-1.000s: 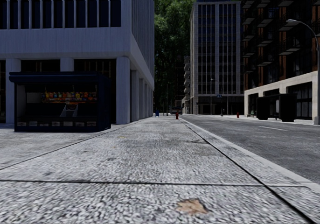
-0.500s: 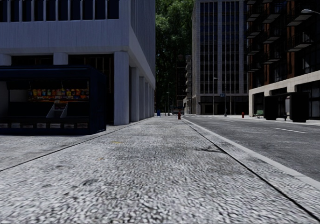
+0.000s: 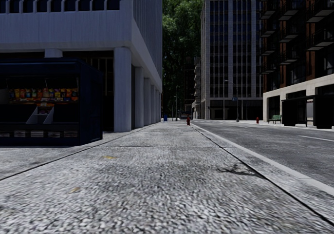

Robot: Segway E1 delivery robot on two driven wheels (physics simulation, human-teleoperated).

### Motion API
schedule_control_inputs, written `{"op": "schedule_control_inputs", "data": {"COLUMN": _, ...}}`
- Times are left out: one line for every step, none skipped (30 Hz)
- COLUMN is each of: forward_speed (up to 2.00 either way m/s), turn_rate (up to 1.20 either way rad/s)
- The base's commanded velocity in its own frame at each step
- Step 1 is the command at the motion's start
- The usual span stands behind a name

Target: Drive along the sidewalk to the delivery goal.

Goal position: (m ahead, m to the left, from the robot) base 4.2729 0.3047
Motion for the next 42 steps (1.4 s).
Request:
{"op": "schedule_control_inputs", "data": {"forward_speed": 1.99, "turn_rate": 0.0}}
{"op": "schedule_control_inputs", "data": {"forward_speed": 1.99, "turn_rate": 0.0}}
{"op": "schedule_control_inputs", "data": {"forward_speed": 1.99, "turn_rate": 0.02}}
{"op": "schedule_control_inputs", "data": {"forward_speed": 1.99, "turn_rate": 0.03}}
{"op": "schedule_control_inputs", "data": {"forward_speed": 1.99, "turn_rate": 0.03}}
{"op": "schedule_control_inputs", "data": {"forward_speed": 1.99, "turn_rate": 0.03}}
{"op": "schedule_control_inputs", "data": {"forward_speed": 1.99, "turn_rate": 0.05}}
{"op": "schedule_control_inputs", "data": {"forward_speed": 1.99, "turn_rate": 0.17}}
{"op": "schedule_control_inputs", "data": {"forward_speed": 1.99, "turn_rate": 0.28}}
{"op": "schedule_control_inputs", "data": {"forward_speed": 1.99, "turn_rate": 0.28}}
{"op": "schedule_control_inputs", "data": {"forward_speed": 1.99, "turn_rate": 0.34}}
{"op": "schedule_control_inputs", "data": {"forward_speed": 1.99, "turn_rate": 0.47}}
{"op": "schedule_control_inputs", "data": {"forward_speed": 1.99, "turn_rate": 0.5}}
{"op": "schedule_control_inputs", "data": {"forward_speed": 1.99, "turn_rate": 0.5}}
{"op": "schedule_control_inputs", "data": {"forward_speed": 1.99, "turn_rate": 0.38}}
{"op": "schedule_control_inputs", "data": {"forward_speed": 1.99, "turn_rate": 0.0}}
{"op": "schedule_control_inputs", "data": {"forward_speed": 1.99, "turn_rate": 0.0}}
{"op": "schedule_control_inputs", "data": {"forward_speed": 1.99, "turn_rate": 0.0}}
{"op": "schedule_control_inputs", "data": {"forward_speed": 1.99, "turn_rate": 0.0}}
{"op": "schedule_control_inputs", "data": {"forward_speed": 1.99, "turn_rate": 0.0}}
{"op": "schedule_control_inputs", "data": {"forward_speed": 1.99, "turn_rate": 0.0}}
{"op": "schedule_control_inputs", "data": {"forward_speed": 1.99, "turn_rate": 0.0}}
{"op": "schedule_control_inputs", "data": {"forward_speed": 1.99, "turn_rate": 0.0}}
{"op": "schedule_control_inputs", "data": {"forward_speed": 1.99, "turn_rate": 0.0}}
{"op": "schedule_control_inputs", "data": {"forward_speed": 1.99, "turn_rate": 0.0}}
{"op": "schedule_control_inputs", "data": {"forward_speed": 1.99, "turn_rate": 0.0}}
{"op": "schedule_control_inputs", "data": {"forward_speed": 1.99, "turn_rate": 0.0}}
{"op": "schedule_control_inputs", "data": {"forward_speed": 1.99, "turn_rate": 0.0}}
{"op": "schedule_control_inputs", "data": {"forward_speed": 1.99, "turn_rate": 0.0}}
{"op": "schedule_control_inputs", "data": {"forward_speed": 1.99, "turn_rate": 0.0}}
{"op": "schedule_control_inputs", "data": {"forward_speed": 1.99, "turn_rate": 0.0}}
{"op": "schedule_control_inputs", "data": {"forward_speed": 1.99, "turn_rate": 0.0}}
{"op": "schedule_control_inputs", "data": {"forward_speed": 1.99, "turn_rate": 0.0}}
{"op": "schedule_control_inputs", "data": {"forward_speed": 1.99, "turn_rate": 0.0}}
{"op": "schedule_control_inputs", "data": {"forward_speed": 1.99, "turn_rate": 0.0}}
{"op": "schedule_control_inputs", "data": {"forward_speed": 1.99, "turn_rate": 0.0}}
{"op": "schedule_control_inputs", "data": {"forward_speed": 1.99, "turn_rate": 0.0}}
{"op": "schedule_control_inputs", "data": {"forward_speed": 1.99, "turn_rate": 0.0}}
{"op": "schedule_control_inputs", "data": {"forward_speed": 1.99, "turn_rate": 0.0}}
{"op": "schedule_control_inputs", "data": {"forward_speed": 1.99, "turn_rate": 0.0}}
{"op": "schedule_control_inputs", "data": {"forward_speed": 1.99, "turn_rate": 0.0}}
{"op": "schedule_control_inputs", "data": {"forward_speed": 1.99, "turn_rate": 0.0}}
